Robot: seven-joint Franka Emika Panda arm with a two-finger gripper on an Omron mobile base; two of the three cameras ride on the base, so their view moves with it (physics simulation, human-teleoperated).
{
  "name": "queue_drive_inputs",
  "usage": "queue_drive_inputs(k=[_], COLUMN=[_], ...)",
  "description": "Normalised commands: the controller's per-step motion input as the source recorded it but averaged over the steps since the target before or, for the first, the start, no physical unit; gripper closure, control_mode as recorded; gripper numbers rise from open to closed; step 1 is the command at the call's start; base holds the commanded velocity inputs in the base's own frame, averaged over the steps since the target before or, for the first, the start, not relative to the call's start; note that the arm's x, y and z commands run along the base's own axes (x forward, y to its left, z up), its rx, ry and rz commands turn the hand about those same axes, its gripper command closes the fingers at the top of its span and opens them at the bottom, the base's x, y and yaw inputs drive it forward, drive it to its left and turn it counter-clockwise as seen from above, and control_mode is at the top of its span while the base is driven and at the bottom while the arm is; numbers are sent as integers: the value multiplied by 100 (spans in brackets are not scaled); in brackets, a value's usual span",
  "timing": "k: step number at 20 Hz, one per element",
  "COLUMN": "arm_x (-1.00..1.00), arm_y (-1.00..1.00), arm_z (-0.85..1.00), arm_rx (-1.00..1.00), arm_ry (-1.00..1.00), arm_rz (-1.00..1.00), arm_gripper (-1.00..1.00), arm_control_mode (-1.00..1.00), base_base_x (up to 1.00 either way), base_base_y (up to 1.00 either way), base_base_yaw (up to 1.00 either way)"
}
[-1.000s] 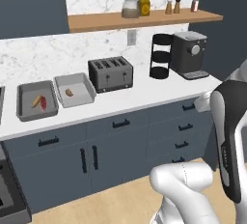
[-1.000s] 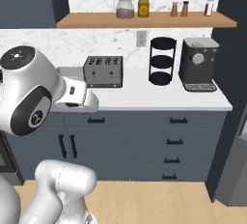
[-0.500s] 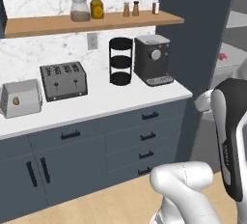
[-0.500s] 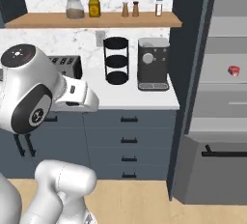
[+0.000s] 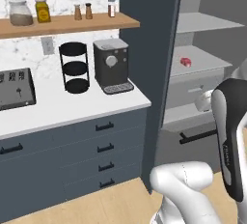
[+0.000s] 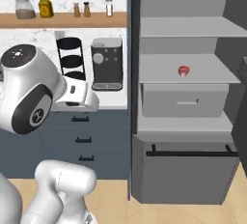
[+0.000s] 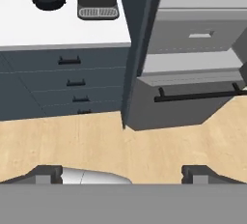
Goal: Place one sweet potato and one steak in each tupperware on the nearby counter, to pack two identical lunches.
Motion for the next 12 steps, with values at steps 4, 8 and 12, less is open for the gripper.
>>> queue_drive_inputs(k=[4, 8, 12], arm_x=[0, 0, 0], arm_y=[0, 0, 0], arm_z=[0, 0, 0], arm_rx=[0, 0, 0], arm_ry=[0, 0, 0], arm_rz=[0, 0, 0], arm_gripper=[-100, -100, -100], arm_control_mode=[100, 100, 100], base_base_x=[23, 37, 100], base_base_y=[-73, -53, -10], base_base_yaw=[0, 0, 0])
